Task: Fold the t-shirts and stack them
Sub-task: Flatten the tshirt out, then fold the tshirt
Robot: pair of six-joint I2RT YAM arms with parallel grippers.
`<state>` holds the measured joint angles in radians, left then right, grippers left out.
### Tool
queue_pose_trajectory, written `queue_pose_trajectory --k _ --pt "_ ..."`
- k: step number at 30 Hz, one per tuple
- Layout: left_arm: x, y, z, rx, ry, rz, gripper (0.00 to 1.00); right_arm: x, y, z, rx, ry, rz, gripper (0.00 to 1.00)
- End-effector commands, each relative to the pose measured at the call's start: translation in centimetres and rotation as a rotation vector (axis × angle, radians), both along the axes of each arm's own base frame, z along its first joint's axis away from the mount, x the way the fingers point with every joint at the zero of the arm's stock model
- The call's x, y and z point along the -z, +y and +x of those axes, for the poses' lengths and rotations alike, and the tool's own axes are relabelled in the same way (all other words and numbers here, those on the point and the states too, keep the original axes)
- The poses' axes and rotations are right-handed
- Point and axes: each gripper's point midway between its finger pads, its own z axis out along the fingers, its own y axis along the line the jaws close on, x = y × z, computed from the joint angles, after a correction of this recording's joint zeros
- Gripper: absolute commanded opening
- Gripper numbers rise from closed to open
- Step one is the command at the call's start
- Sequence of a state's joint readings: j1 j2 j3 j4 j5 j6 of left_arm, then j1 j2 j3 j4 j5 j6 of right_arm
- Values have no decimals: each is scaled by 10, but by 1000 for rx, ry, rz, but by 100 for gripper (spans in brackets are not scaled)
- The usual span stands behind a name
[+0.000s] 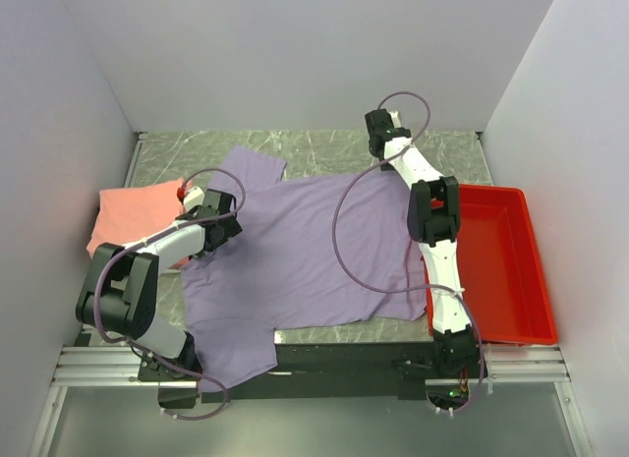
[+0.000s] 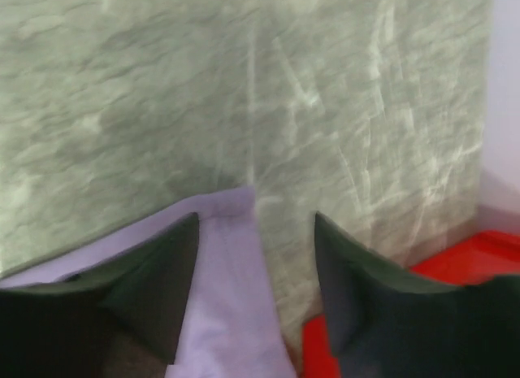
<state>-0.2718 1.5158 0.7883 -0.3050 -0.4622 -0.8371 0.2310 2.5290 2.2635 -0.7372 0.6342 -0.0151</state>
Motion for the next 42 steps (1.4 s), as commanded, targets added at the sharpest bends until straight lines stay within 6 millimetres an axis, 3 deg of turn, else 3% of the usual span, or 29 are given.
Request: queue_pose_trajectory --k 1,4,5,6,7,8,9,10,11,12,13,14,15,18,24,30,32,33,36,39,41,42 --pt "-21 1 14 -28 -62 1 100 -43 -16 19 68 -154 -53 68" --pt "-33 2 21 -39 -94 4 99 -63 -9 20 55 -190 -22 74" --pt "-35 2 21 -40 -94 5 99 -61 -5 16 45 -178 0 75" --pt "-44 1 25 -39 -117 -1 99 -60 1 12 49 -176 43 75" --pt "-50 0 27 -33 -129 -9 99 -72 7 6 38 -188 85 77" --pt "-56 -3 31 -24 -147 -17 100 -60 21 -3 1 -140 155 78" --pt "-65 -6 37 -17 -174 -28 99 -60 28 -10 16 -142 209 79" --pt "-74 -8 40 -2 -197 -37 100 -75 39 -18 2 -155 262 79" --pt "-84 -10 47 -2 -226 -41 100 -60 51 -34 5 -110 332 80" --pt "-88 -11 51 0 -234 -41 99 -60 58 -40 9 -117 376 81" --pt "-91 -11 55 8 -237 -36 99 -75 67 -46 -7 -148 432 82" --pt "-92 -13 60 10 -236 -34 99 -56 74 -63 -14 -94 467 83" --pt "-101 -15 69 16 -248 -36 100 -52 92 -71 -38 -69 566 84" --pt "-83 -24 87 37 -187 -31 99 -46 114 -95 -76 -24 660 86" --pt "-51 -30 121 66 -112 -1 99 -17 121 -116 -88 77 576 87" --pt "-22 -25 151 59 -37 43 99 -1 126 -112 -89 110 578 87" --pt "-22 -22 161 52 -24 59 100 9 127 -111 -94 130 574 88" --pt "-9 -19 163 47 0 63 100 18 124 -111 -82 147 560 88" --pt "5 -20 171 59 30 52 100 24 120 -106 -69 161 549 88" --pt "17 -20 178 65 54 32 100 39 117 -102 -51 201 511 88" --pt "17 -22 185 76 53 22 99 32 118 -90 -57 187 521 88" --pt "24 -21 185 76 73 26 99 40 118 -92 -52 221 525 88"
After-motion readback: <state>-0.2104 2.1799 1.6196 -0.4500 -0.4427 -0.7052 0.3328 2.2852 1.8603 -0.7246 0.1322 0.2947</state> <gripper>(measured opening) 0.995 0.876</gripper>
